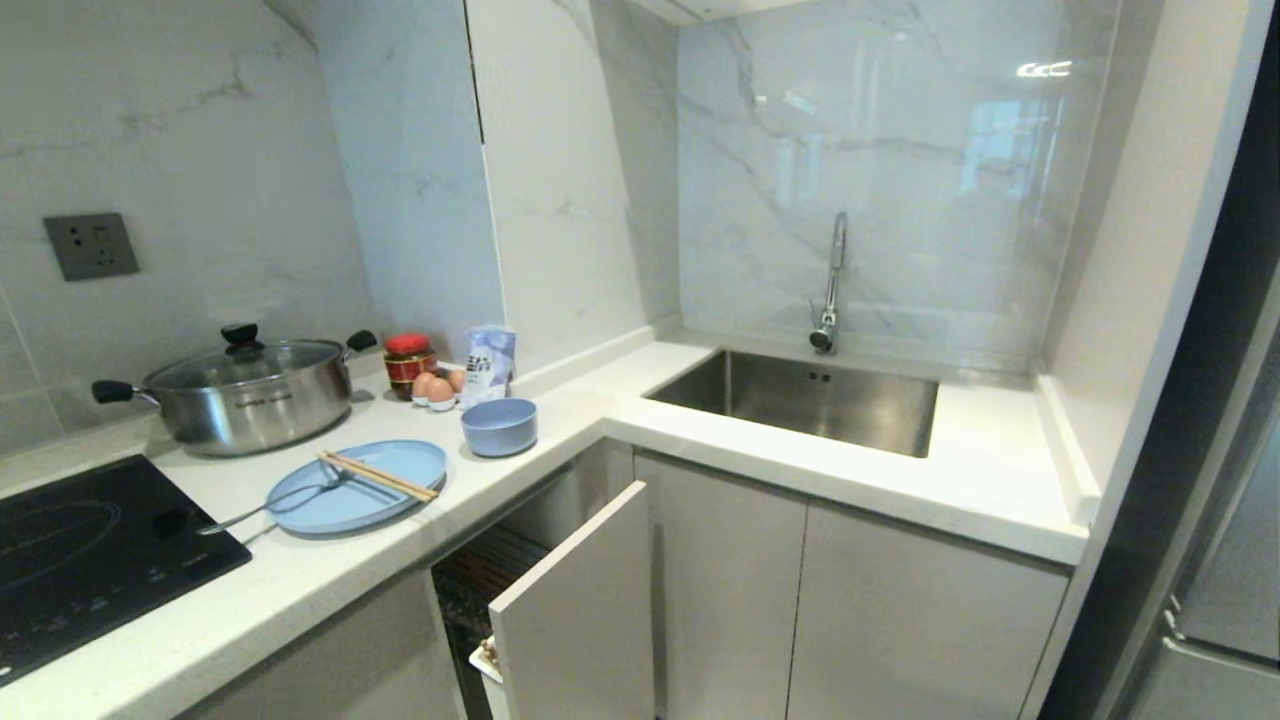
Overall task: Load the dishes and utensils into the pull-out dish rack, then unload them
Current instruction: Open the cupboard
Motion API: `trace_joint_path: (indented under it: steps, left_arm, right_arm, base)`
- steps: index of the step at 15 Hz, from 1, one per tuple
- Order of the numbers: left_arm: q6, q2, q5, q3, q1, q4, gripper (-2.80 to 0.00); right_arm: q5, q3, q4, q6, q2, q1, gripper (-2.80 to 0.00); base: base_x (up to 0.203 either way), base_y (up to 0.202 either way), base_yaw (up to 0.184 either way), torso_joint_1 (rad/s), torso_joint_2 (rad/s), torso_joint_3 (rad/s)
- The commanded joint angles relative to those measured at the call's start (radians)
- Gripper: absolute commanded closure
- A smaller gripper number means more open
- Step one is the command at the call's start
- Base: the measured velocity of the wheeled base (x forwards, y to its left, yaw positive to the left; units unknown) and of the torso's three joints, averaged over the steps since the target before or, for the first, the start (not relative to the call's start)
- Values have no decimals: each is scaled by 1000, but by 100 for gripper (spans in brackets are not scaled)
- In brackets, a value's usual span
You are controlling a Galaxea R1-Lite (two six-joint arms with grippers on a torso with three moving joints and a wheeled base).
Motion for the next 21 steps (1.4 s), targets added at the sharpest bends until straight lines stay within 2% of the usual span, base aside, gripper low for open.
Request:
trace_joint_path:
  steps: [1,8,21]
  left_arm:
    - [0,1,0,0,0,0,0]
    - [0,1,0,0,0,0,0]
    - [4,1,2,-2,0,0,0]
  right_arm:
    - [0,0,0,0,0,0,0]
    - [0,2,0,0,0,0,0]
    - [0,0,0,0,0,0,0]
  base:
    - [0,0,0,-256,530,299]
    - [0,0,0,-192,429,236]
    - [0,0,0,-7,15,7]
